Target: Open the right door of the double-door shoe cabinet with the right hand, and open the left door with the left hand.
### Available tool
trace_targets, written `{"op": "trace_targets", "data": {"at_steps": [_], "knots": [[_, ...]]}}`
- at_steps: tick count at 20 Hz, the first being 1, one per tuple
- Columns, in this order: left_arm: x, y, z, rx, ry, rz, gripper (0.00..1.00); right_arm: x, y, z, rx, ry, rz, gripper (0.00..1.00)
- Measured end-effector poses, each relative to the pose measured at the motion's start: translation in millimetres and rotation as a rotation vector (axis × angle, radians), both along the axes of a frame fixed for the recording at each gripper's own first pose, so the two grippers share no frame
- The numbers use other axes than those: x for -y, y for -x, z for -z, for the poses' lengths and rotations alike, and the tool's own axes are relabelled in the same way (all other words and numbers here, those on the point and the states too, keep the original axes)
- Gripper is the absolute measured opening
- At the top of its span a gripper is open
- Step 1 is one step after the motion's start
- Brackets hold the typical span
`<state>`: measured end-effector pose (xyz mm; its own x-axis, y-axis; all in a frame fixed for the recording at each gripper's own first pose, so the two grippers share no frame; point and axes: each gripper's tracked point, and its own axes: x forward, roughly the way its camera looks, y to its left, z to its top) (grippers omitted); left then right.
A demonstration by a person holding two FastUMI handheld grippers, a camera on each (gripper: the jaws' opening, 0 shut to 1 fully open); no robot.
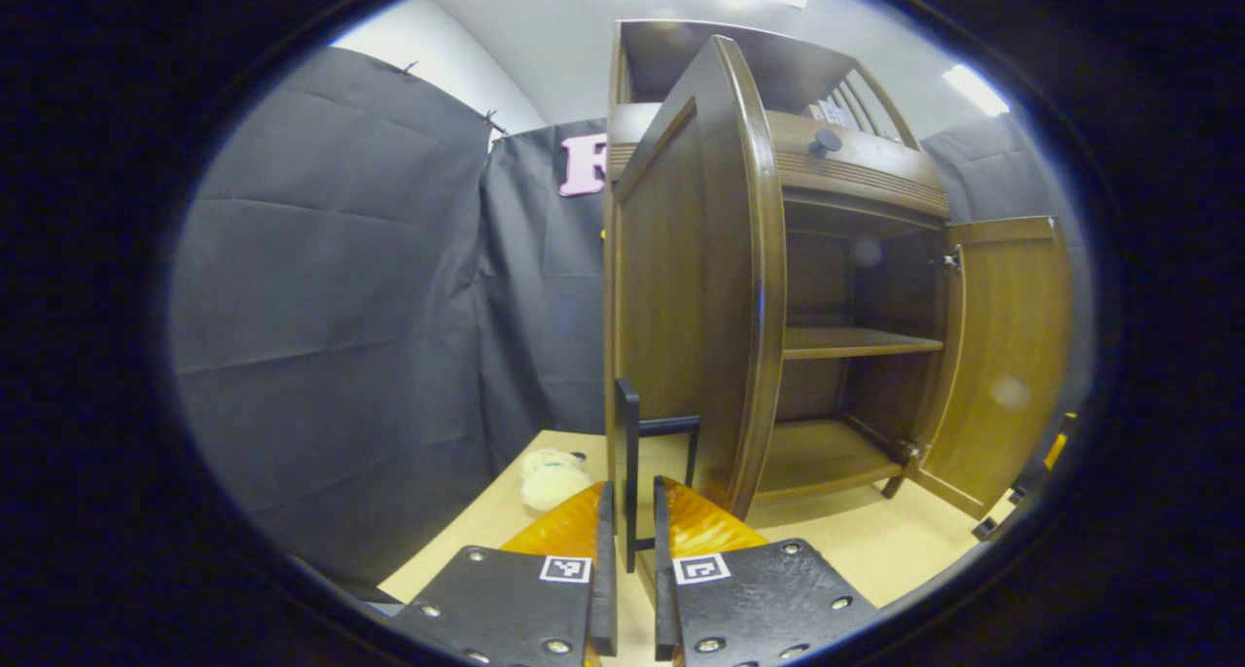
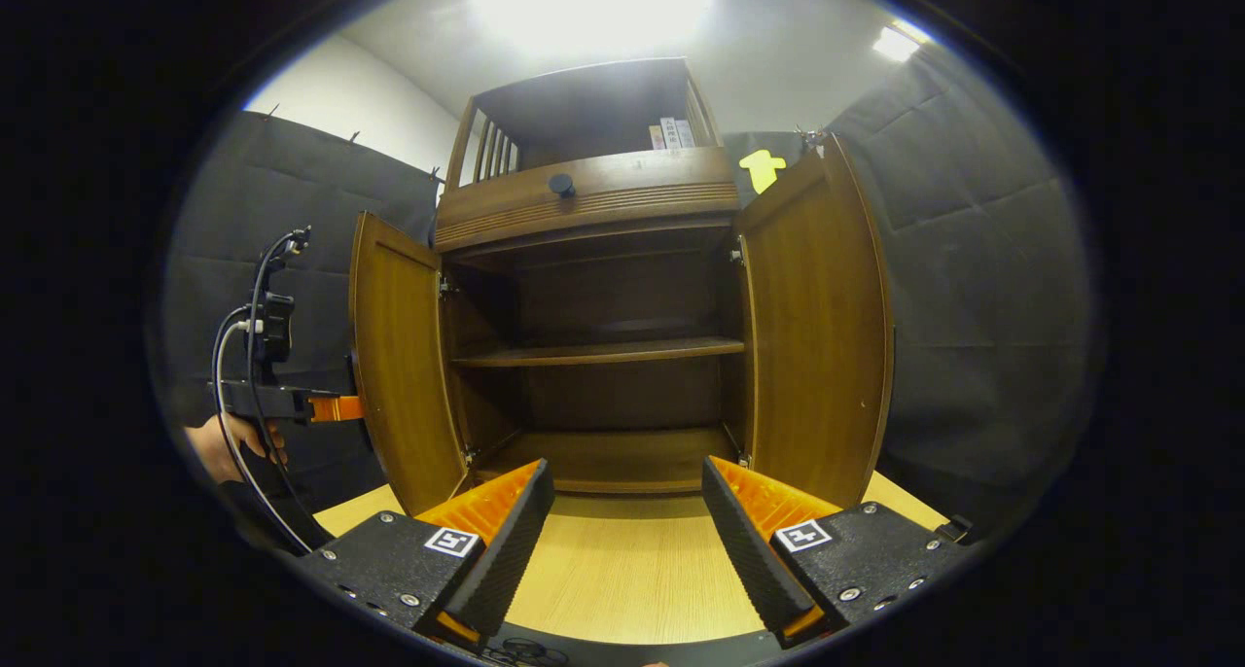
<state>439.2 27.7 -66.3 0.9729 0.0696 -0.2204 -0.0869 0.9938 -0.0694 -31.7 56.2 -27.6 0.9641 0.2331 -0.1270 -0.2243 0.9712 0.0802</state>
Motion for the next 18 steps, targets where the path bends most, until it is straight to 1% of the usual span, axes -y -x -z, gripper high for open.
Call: {"op": "trace_targets", "data": {"at_steps": [1,2,5,6,8,10,13,15,16,17,18], "knots": [[-2,-2,2,0.002,0.003,-0.009,0.23,-2,1,0,0.0,-0.003,-0.005,0.94],[-2,-2,2,0.002,0.002,-0.015,0.16,-4,2,0,-0.002,-0.001,-0.008,0.95],[-8,-4,4,0.005,-0.021,-0.056,0.16,-7,5,2,-0.008,0.004,-0.015,0.95],[-9,-4,4,0.005,-0.024,-0.068,0.11,-9,5,3,-0.011,0.003,-0.017,0.95],[-11,-3,4,0.006,-0.025,-0.091,0.16,-12,6,2,-0.011,0.0,-0.022,0.95],[-15,-3,4,0.012,-0.036,-0.115,0.16,-16,5,-3,-0.004,-0.003,-0.035,0.95],[-22,-1,6,0.022,-0.072,-0.177,0.16,-14,3,-10,0.02,0.02,-0.046,0.95],[-25,-1,4,0.028,-0.073,-0.212,0.16,-11,3,-13,0.022,0.026,-0.048,0.95],[-21,-3,1,0.037,-0.065,-0.206,0.12,-9,5,-13,0.02,0.022,-0.053,0.95],[-24,-2,-1,0.047,-0.071,-0.218,0.08,-6,7,-16,0.023,0.021,-0.057,0.95],[-24,4,-8,0.05,-0.089,-0.23,0.19,-1,11,-19,0.022,0.024,-0.052,0.95]]}}
